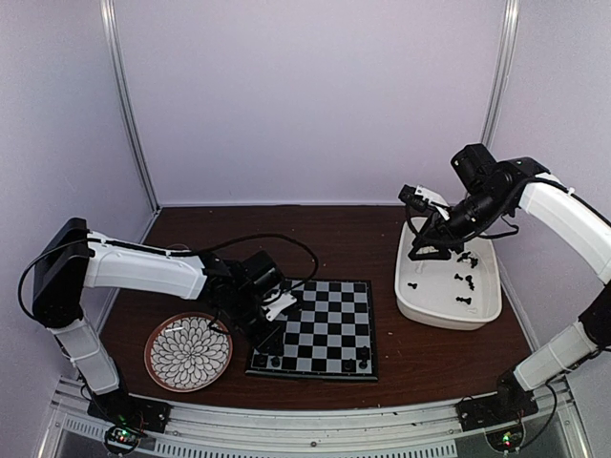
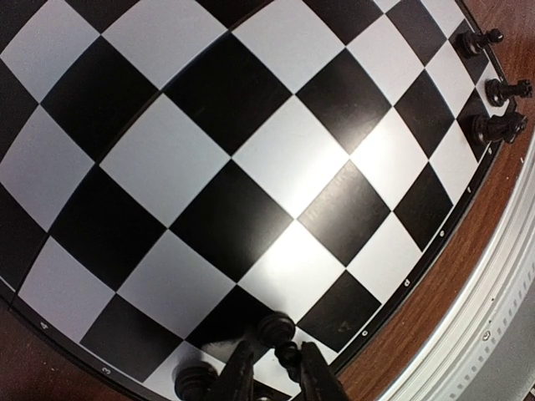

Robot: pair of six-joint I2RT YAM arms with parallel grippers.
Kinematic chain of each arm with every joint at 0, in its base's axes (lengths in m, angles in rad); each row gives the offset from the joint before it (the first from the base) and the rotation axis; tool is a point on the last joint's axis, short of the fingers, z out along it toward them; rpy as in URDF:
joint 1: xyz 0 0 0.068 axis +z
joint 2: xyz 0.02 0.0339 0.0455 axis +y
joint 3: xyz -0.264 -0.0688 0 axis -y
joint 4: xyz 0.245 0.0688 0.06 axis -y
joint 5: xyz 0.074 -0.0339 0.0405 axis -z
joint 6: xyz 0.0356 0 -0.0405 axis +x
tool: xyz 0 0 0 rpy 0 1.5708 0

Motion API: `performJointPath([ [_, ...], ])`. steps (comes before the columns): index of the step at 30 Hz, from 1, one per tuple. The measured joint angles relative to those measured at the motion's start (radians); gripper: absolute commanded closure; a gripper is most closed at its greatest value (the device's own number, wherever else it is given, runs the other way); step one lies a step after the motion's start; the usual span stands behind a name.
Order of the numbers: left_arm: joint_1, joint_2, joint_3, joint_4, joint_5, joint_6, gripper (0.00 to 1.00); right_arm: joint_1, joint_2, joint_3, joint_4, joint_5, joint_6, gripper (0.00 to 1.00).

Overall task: Set up the chess pieces on the board
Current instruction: Place the pawn at g7.

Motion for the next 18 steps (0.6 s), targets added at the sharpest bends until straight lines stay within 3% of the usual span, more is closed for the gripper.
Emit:
performJointPath([
  [8, 0.000, 0.000, 0.003, 0.000, -0.002, 0.000, 0.91, 0.000, 0.000, 0.000, 0.000, 0.000, 0.000, 0.52],
  [18, 0.000, 0.000, 0.016, -0.006, -0.024, 0.004, 0.93, 0.000, 0.000, 0.000, 0.000, 0.000, 0.000, 0.52],
])
